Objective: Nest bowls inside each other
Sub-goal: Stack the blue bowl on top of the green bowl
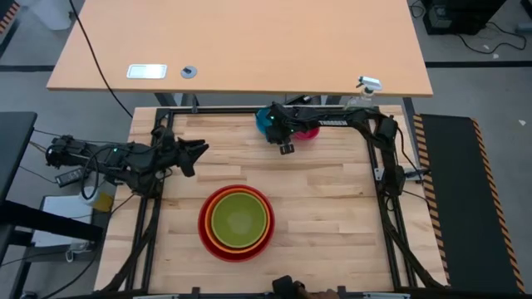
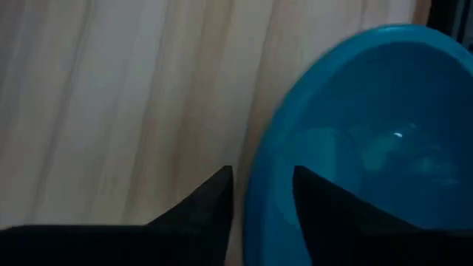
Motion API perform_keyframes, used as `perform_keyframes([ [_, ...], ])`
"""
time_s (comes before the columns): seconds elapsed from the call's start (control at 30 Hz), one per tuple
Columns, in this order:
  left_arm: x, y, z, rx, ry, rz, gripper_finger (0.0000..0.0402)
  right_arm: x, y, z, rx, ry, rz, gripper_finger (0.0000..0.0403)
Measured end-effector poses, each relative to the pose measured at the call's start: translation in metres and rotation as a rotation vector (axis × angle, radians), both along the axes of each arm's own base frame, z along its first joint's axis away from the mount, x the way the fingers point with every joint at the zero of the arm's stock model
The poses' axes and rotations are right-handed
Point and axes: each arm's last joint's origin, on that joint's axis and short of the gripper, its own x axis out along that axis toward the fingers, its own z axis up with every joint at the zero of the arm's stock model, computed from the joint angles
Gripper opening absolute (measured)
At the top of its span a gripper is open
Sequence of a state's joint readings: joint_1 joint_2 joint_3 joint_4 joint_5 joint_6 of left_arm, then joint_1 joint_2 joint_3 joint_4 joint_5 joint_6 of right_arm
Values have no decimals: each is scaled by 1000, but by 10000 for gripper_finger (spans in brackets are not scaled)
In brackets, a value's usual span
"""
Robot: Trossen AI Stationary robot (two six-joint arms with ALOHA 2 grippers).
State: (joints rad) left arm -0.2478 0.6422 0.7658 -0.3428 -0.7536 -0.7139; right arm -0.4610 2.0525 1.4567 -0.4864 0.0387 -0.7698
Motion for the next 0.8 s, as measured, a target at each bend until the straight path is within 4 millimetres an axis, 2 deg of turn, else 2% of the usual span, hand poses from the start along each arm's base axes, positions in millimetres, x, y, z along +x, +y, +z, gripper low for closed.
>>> perform_keyframes([
  [0.33, 0, 0, 0, 0, 5, -3, 153, 5, 5, -1, 43, -40, 66, 26],
  [0.47, 0, 0, -1, 1, 8, -8, 153, 7, 18, 5, 47, -11, 106, 17],
  [0.6, 0, -1, -1, 1, 13, -17, 153, 13, 40, 36, 42, -13, 143, 28],
  [0.8, -3, 0, -3, 7, 36, -17, 153, 20, 92, 92, 74, -144, 209, 28],
])
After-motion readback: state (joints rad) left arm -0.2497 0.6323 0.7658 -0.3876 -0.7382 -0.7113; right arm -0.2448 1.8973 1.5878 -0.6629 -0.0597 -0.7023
